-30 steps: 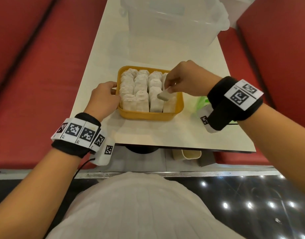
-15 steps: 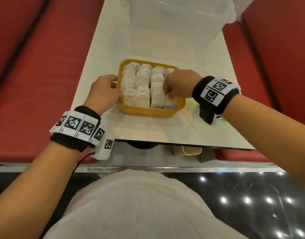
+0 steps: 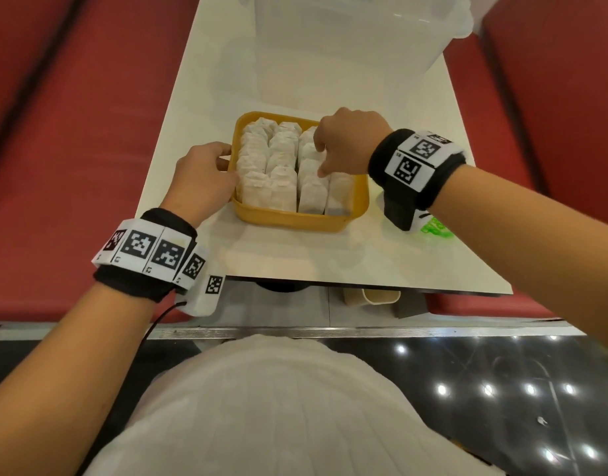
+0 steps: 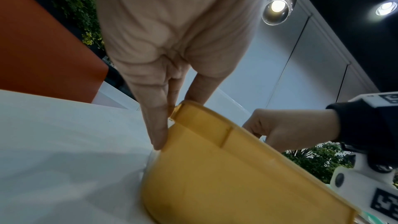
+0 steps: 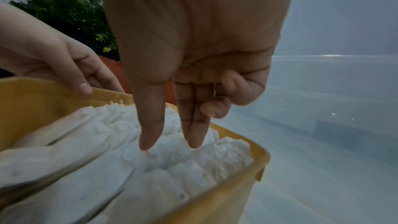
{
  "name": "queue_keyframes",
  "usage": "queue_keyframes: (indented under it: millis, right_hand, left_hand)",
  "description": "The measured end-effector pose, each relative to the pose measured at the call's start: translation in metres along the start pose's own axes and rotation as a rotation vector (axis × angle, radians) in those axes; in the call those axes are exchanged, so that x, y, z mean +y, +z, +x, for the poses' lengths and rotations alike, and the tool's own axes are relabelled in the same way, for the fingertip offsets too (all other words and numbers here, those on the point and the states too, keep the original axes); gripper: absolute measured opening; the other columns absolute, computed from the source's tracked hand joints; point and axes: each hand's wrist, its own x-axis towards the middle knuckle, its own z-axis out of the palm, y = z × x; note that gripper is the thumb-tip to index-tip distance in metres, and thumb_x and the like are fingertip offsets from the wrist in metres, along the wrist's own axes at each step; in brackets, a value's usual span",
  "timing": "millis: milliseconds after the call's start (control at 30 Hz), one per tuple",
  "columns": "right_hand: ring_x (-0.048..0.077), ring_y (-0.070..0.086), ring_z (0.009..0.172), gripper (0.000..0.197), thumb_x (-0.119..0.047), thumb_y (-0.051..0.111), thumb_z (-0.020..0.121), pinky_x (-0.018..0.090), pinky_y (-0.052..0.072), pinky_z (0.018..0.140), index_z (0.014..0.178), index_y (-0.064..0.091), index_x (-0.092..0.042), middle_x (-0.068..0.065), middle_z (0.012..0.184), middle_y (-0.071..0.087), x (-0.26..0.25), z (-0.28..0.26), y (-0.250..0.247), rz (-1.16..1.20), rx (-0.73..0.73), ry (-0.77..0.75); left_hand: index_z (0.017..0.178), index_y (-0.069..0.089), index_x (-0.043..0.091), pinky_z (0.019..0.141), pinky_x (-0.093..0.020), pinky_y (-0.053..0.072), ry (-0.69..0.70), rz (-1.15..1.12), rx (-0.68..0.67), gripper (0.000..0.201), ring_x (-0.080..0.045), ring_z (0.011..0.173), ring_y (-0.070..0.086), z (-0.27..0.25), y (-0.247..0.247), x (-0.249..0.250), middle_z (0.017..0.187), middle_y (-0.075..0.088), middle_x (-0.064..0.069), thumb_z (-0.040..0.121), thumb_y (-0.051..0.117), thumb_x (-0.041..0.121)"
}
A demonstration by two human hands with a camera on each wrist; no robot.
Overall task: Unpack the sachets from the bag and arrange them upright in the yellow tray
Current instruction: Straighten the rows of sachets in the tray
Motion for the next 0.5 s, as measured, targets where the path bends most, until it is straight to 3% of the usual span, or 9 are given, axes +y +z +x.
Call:
queue_keyframes:
  millis: [100,233,367,500]
  right_hand:
    - [0.028,0.060,0.088,0.048,-0.043,0.074,0.078,0.036,0.049,0.073,0.114,0.061,-0.014,0.008,0.106,0.062,-0.004,0.012,-0.004,0.025,-0.072,-0.003]
    - [0.025,0.059,0.080,0.027,-0.031,0.076,0.079,0.035,0.051,0.073,0.095,0.065,-0.014,0.006,0.093,0.065,-0.008,0.021,-0.005,0.082,-0.156,-0.018]
    - [0.024,0.058,0.077,0.027,-0.030,0.076,0.079,0.036,0.052,0.076,0.098,0.066,-0.012,0.002,0.083,0.061,-0.005,0.025,-0.006,0.105,-0.152,0.015]
    - [0.025,0.060,0.083,0.033,-0.037,0.076,0.077,0.035,0.050,0.072,0.098,0.065,-0.014,0.004,0.093,0.065,-0.005,0.024,-0.008,0.098,-0.122,-0.002]
  left_hand:
    - [0.129,0.059,0.016,0.087,-0.046,0.056,-0.002,-0.006,0.003,0.045,-0.027,0.101,0.065,0.000,0.000,0.000,0.110,0.068,-0.008,0.086,0.055,0.005]
    - [0.128,0.060,0.018,0.088,-0.046,0.055,-0.006,-0.014,0.007,0.044,-0.027,0.101,0.065,0.000,0.000,-0.001,0.110,0.068,-0.007,0.086,0.057,0.007]
    - [0.128,0.059,0.016,0.089,-0.047,0.055,0.001,-0.013,0.006,0.044,-0.027,0.103,0.064,0.000,0.000,-0.001,0.113,0.068,-0.008,0.086,0.056,0.005]
    - [0.130,0.058,0.016,0.089,-0.046,0.055,-0.003,-0.007,0.012,0.045,-0.027,0.103,0.064,0.001,-0.001,0.000,0.113,0.067,-0.008,0.086,0.056,0.006]
